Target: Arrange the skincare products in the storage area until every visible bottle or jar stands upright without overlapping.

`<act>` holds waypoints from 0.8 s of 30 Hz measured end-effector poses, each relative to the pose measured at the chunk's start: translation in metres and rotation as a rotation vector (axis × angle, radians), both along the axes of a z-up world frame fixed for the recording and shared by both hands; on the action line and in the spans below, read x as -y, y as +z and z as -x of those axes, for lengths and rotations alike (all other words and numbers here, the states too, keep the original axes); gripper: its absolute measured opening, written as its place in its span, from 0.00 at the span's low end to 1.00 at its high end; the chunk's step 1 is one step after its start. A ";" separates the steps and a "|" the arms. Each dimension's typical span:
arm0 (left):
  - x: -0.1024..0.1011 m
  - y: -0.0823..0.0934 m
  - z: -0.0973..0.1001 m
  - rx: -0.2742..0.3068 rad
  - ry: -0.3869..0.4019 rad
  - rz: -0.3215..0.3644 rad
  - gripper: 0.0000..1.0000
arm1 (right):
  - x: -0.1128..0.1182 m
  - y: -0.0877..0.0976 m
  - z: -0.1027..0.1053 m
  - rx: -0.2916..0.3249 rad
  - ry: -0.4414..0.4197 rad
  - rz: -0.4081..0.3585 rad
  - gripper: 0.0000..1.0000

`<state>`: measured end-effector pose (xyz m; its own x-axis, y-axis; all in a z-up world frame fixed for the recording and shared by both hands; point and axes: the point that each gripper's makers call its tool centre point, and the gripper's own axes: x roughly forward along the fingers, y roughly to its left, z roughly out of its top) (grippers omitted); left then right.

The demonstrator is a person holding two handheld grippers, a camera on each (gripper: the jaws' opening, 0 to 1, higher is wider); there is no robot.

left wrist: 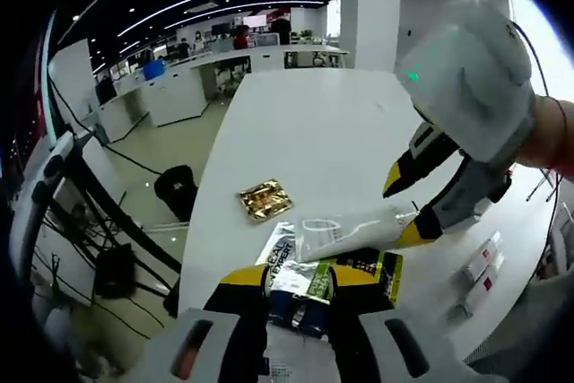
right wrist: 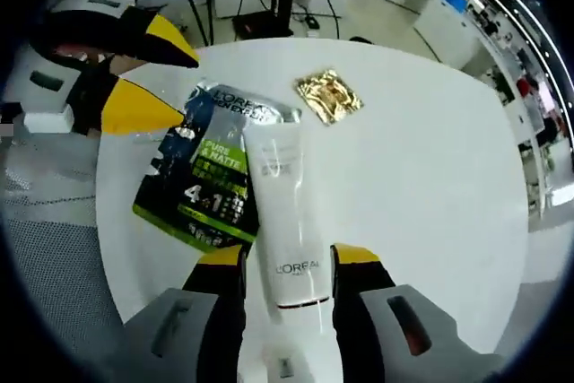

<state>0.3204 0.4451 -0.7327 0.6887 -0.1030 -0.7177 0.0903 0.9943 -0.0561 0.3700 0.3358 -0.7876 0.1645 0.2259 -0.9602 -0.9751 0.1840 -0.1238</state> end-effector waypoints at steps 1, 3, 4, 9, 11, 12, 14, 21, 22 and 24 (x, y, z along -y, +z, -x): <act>0.000 0.001 0.000 0.005 0.008 0.015 0.26 | 0.004 -0.005 -0.002 0.007 0.009 0.023 0.35; -0.001 0.002 -0.001 0.009 0.014 0.021 0.26 | 0.009 -0.011 -0.005 0.014 0.004 0.031 0.34; -0.001 0.002 0.000 0.009 0.016 0.019 0.26 | 0.011 -0.012 -0.006 0.011 0.001 0.032 0.32; 0.001 0.003 -0.001 0.013 0.005 0.020 0.26 | 0.010 -0.015 -0.008 -0.026 -0.038 0.019 0.31; 0.003 0.004 -0.001 0.014 0.002 0.026 0.26 | 0.010 -0.015 -0.009 -0.036 -0.025 0.023 0.31; 0.002 0.004 -0.002 0.014 0.002 0.026 0.26 | 0.010 -0.015 -0.009 -0.040 -0.025 0.022 0.31; 0.003 0.004 -0.002 0.013 0.001 0.026 0.26 | 0.010 -0.015 -0.008 -0.052 -0.026 0.019 0.31; 0.005 -0.001 -0.002 -0.005 -0.011 0.019 0.26 | 0.008 -0.016 -0.009 -0.046 -0.003 0.014 0.29; 0.006 -0.003 -0.001 -0.012 -0.014 0.016 0.26 | 0.007 -0.016 -0.009 -0.039 -0.001 0.012 0.28; 0.007 -0.005 0.000 -0.021 -0.020 0.011 0.26 | 0.008 -0.016 -0.007 -0.027 -0.004 0.009 0.28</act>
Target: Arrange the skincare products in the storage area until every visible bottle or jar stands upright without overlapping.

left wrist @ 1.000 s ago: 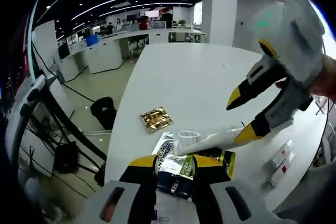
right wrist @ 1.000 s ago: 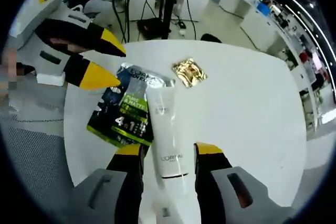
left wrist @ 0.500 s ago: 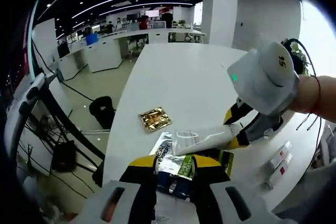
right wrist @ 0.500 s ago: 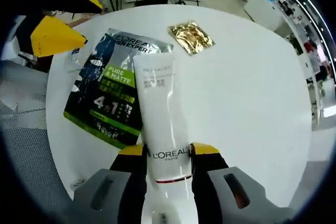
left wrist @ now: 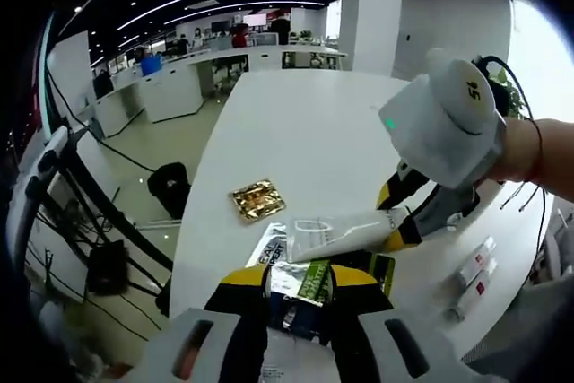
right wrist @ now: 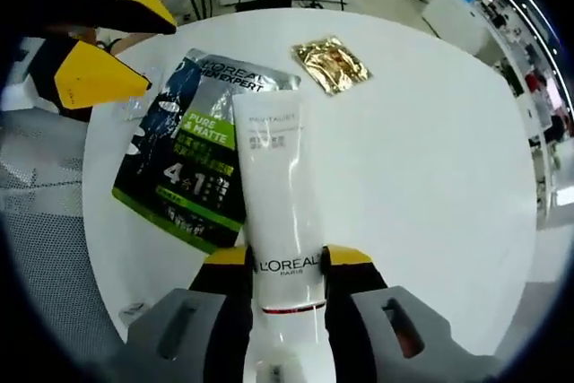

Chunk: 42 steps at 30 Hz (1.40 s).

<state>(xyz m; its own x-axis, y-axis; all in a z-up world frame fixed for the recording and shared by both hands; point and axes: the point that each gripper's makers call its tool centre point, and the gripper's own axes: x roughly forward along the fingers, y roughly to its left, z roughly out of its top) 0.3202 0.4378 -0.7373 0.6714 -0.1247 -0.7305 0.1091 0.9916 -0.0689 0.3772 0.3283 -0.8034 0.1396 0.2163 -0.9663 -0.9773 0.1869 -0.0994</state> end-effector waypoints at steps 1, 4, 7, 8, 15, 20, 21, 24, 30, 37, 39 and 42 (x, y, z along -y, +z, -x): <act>0.001 0.000 0.000 -0.002 -0.003 -0.002 0.26 | 0.000 0.000 0.002 0.005 -0.002 -0.001 0.27; 0.001 -0.002 0.001 -0.009 -0.009 -0.015 0.26 | 0.001 0.002 0.002 0.036 -0.022 -0.004 0.26; 0.001 -0.003 0.002 -0.016 -0.010 -0.018 0.26 | 0.001 0.003 0.004 0.066 -0.033 -0.009 0.25; 0.002 -0.003 0.002 -0.015 -0.010 -0.013 0.26 | 0.001 0.005 0.004 0.074 -0.039 -0.014 0.25; 0.008 -0.003 0.002 -0.021 0.016 0.095 0.26 | 0.004 0.020 0.009 0.102 -0.091 -0.074 0.24; 0.016 -0.004 0.003 -0.035 0.014 0.176 0.27 | -0.001 0.035 0.011 0.113 -0.141 -0.162 0.24; 0.020 -0.004 0.003 -0.041 0.010 0.201 0.28 | -0.003 0.041 0.012 0.123 -0.146 -0.191 0.24; 0.033 0.002 0.003 -0.028 -0.006 0.294 0.32 | -0.011 0.055 0.016 0.153 -0.131 -0.270 0.25; 0.047 0.022 -0.001 0.034 0.008 0.505 0.36 | -0.021 0.079 0.033 0.157 -0.175 -0.442 0.25; 0.061 0.040 -0.003 0.082 -0.015 0.646 0.33 | -0.014 0.088 0.041 0.195 -0.179 -0.498 0.25; 0.064 0.040 -0.002 0.078 -0.021 0.659 0.30 | -0.013 0.089 0.043 0.210 -0.182 -0.515 0.25; 0.073 0.042 -0.001 0.057 -0.031 0.730 0.29 | -0.013 0.092 0.047 0.225 -0.190 -0.552 0.25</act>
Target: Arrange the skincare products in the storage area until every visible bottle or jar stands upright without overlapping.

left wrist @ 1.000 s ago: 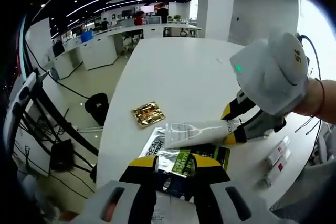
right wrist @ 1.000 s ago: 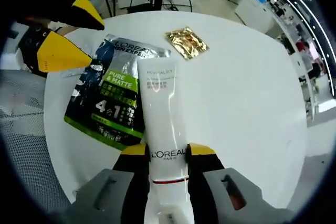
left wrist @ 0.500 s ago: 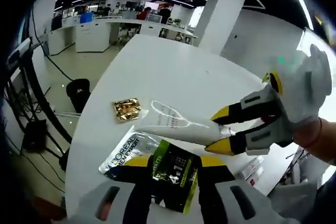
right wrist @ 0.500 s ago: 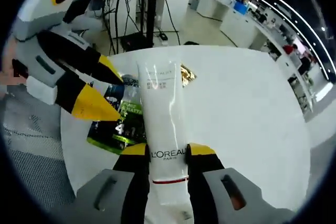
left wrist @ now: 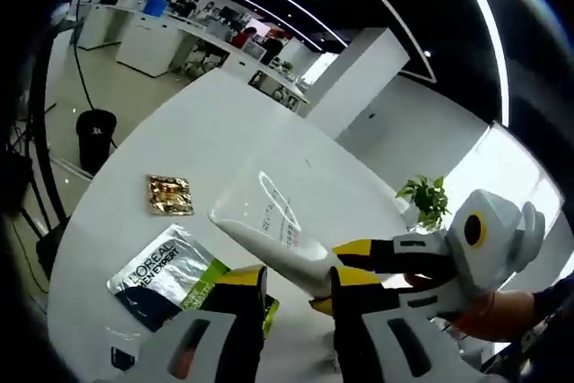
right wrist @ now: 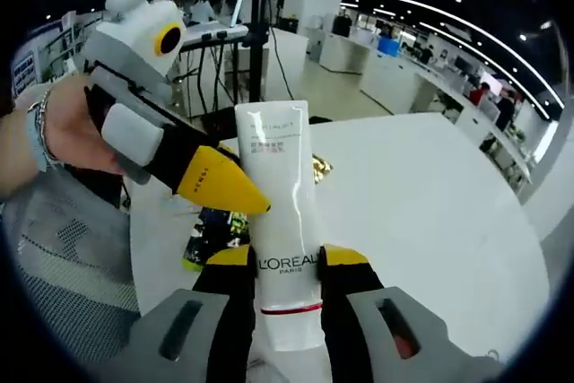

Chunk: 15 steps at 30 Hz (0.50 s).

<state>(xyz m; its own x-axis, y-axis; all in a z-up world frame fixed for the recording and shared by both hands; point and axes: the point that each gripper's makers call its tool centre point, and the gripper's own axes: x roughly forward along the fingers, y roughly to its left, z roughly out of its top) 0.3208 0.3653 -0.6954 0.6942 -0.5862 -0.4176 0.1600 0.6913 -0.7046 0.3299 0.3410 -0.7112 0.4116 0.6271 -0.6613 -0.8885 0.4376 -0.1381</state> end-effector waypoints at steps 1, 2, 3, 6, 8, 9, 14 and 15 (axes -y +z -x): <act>0.002 0.001 0.000 0.002 -0.002 0.012 0.29 | -0.001 0.002 0.002 0.004 -0.003 -0.016 0.25; 0.004 0.002 0.000 0.005 -0.006 0.020 0.29 | -0.001 0.003 0.004 0.006 -0.006 -0.028 0.25; 0.005 0.003 0.000 0.009 -0.012 0.027 0.28 | -0.002 0.004 0.006 0.007 -0.010 -0.038 0.25; 0.010 0.007 0.000 0.025 -0.025 0.049 0.26 | -0.003 0.009 0.010 0.027 -0.026 -0.073 0.25; 0.011 0.009 0.000 0.029 -0.033 0.060 0.26 | -0.002 0.010 0.010 0.033 -0.039 -0.082 0.25; 0.011 0.011 -0.001 0.030 -0.031 0.067 0.24 | -0.002 0.011 0.010 0.033 -0.045 -0.089 0.25; 0.014 0.020 0.002 0.038 -0.058 0.078 0.17 | 0.000 0.011 0.013 -0.002 -0.067 -0.137 0.27; 0.013 0.020 0.002 0.054 -0.071 0.044 0.15 | 0.000 0.011 0.014 -0.006 -0.066 -0.145 0.27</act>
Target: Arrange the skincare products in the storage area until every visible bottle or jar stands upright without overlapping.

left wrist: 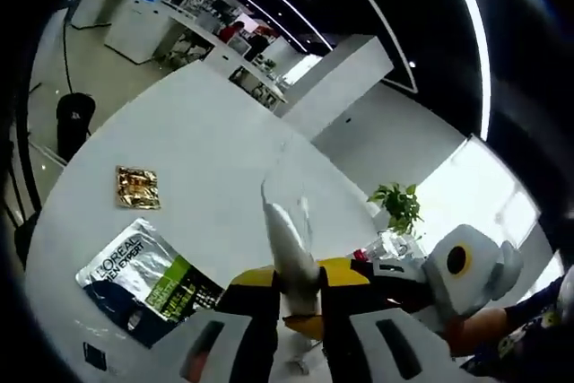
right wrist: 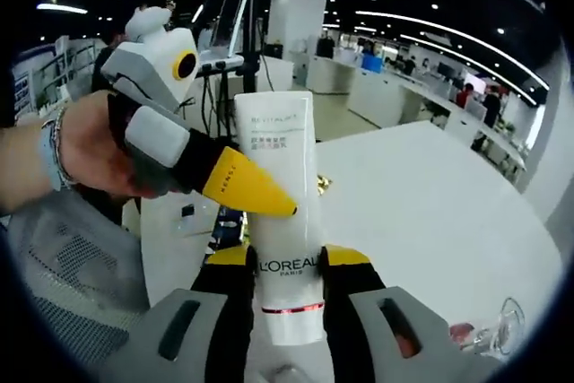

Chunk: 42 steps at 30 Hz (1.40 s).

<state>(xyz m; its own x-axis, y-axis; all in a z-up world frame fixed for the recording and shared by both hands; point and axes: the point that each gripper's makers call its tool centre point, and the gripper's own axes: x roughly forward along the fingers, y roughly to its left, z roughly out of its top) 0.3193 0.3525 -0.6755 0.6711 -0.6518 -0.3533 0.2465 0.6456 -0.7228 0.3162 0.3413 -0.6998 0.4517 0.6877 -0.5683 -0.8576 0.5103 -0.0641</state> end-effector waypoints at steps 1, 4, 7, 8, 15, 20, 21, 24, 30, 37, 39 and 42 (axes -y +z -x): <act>0.000 0.000 0.000 0.023 -0.020 -0.044 0.15 | 0.000 0.000 0.001 -0.008 0.001 -0.001 0.28; 0.005 0.005 0.001 0.081 -0.052 -0.118 0.13 | 0.004 0.001 0.002 0.024 0.045 0.051 0.29; 0.011 0.013 0.001 0.164 -0.084 -0.174 0.12 | 0.009 0.006 0.004 0.127 0.155 0.145 0.30; 0.013 0.016 0.002 0.180 -0.087 -0.173 0.12 | 0.010 0.009 0.004 0.145 0.169 0.152 0.30; 0.019 0.012 0.004 0.253 -0.139 -0.327 0.12 | 0.017 0.054 0.000 0.248 0.328 0.158 0.34; 0.028 0.009 0.014 0.296 -0.241 -0.425 0.11 | 0.027 0.086 -0.013 0.289 0.359 0.091 0.29; 0.030 0.007 0.016 0.326 -0.270 -0.476 0.11 | 0.026 0.093 -0.012 0.284 0.391 0.081 0.29; 0.037 0.003 0.020 0.368 -0.327 -0.551 0.11 | 0.023 0.100 -0.005 0.297 0.506 0.111 0.33; 0.051 -0.007 0.027 0.408 -0.417 -0.616 0.11 | 0.025 0.077 0.026 0.138 0.750 0.231 0.24; 0.058 -0.012 0.032 0.444 -0.487 -0.647 0.11 | 0.028 0.047 0.036 0.063 0.898 0.427 0.19; 0.061 -0.012 0.034 0.455 -0.504 -0.645 0.11 | 0.030 0.037 0.040 0.025 0.940 0.480 0.19; 0.062 -0.016 0.036 0.462 -0.530 -0.671 0.11 | 0.037 0.027 0.044 -0.013 0.969 0.572 0.13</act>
